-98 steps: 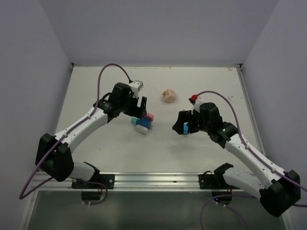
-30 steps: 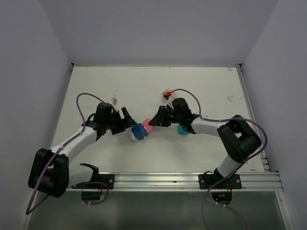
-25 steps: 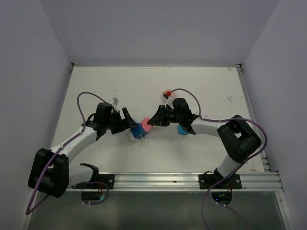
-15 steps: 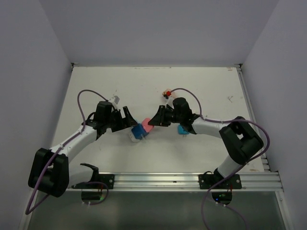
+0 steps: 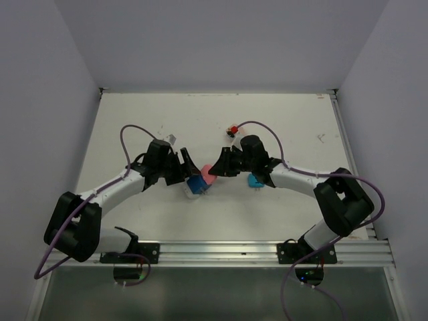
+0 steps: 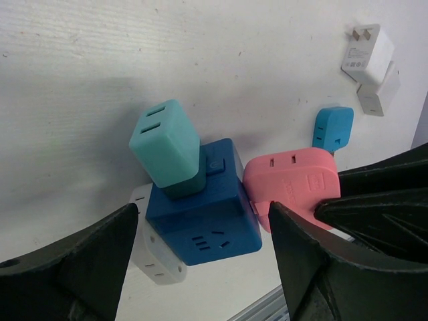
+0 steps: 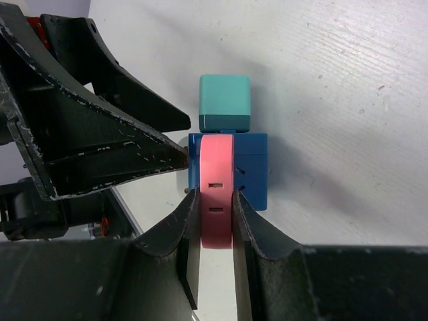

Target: Pull the plug off the socket

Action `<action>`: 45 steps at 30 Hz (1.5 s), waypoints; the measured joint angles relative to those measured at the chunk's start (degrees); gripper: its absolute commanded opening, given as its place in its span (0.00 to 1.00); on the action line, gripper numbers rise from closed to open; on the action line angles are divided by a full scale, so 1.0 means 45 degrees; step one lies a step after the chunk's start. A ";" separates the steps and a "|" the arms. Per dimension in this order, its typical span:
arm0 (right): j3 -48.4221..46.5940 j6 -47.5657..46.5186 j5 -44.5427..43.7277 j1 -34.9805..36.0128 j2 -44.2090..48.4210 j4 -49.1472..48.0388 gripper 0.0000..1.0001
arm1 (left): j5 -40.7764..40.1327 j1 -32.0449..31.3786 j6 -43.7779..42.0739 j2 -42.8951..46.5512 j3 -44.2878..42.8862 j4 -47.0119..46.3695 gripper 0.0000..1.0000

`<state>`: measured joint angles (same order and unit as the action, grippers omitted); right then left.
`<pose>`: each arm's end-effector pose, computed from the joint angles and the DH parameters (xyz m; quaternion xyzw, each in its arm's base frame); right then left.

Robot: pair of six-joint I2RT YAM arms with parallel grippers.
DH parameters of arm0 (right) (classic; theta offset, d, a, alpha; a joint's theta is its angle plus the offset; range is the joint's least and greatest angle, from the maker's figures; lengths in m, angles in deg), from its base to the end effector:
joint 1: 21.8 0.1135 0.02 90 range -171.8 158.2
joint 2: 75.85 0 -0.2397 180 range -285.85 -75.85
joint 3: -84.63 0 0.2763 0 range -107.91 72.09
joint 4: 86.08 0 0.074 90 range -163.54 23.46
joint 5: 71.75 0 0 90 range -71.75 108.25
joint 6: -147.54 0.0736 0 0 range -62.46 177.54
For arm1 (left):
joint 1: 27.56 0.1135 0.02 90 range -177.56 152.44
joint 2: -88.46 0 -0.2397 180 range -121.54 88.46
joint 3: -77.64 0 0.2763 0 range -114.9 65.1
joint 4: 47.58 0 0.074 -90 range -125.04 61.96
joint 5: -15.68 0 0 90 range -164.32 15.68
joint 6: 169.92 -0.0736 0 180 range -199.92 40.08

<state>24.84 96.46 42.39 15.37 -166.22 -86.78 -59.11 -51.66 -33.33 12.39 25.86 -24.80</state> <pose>0.2861 0.2547 0.1423 -0.0918 0.8479 0.4444 0.2742 0.2778 -0.1454 0.1263 -0.1324 0.9142 -0.3103 0.2246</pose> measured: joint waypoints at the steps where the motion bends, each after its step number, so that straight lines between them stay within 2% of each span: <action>1: -0.0019 -0.0058 -0.0078 0.0029 0.0010 0.0034 0.00 | -0.0058 -0.0044 0.0097 0.0000 -0.0049 0.0005 0.82; 9: -0.0097 -0.0418 -0.0427 0.0233 0.0233 0.0461 0.00 | -0.0461 -0.0097 0.0549 0.0010 -0.0112 0.0034 0.87; 16: -0.0097 -0.0578 -0.0607 0.0316 0.0384 0.0656 0.00 | -0.0835 -0.0097 0.1083 0.0384 0.0185 0.0039 0.97; 29: -0.0097 -0.0627 -0.1127 0.0520 0.0583 0.0767 0.00 | -0.1311 -0.0408 0.2807 0.1681 0.1647 -0.0374 0.97; 45: 0.0165 -0.0291 -0.1447 0.0719 0.0816 0.0738 0.00 | -0.1685 -0.0889 0.3983 0.1739 0.2419 -0.1933 0.96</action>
<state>25.59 95.14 35.88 18.60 -162.55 -83.46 -66.70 -55.66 -15.40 20.21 36.74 -33.50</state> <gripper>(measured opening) 0.233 0.965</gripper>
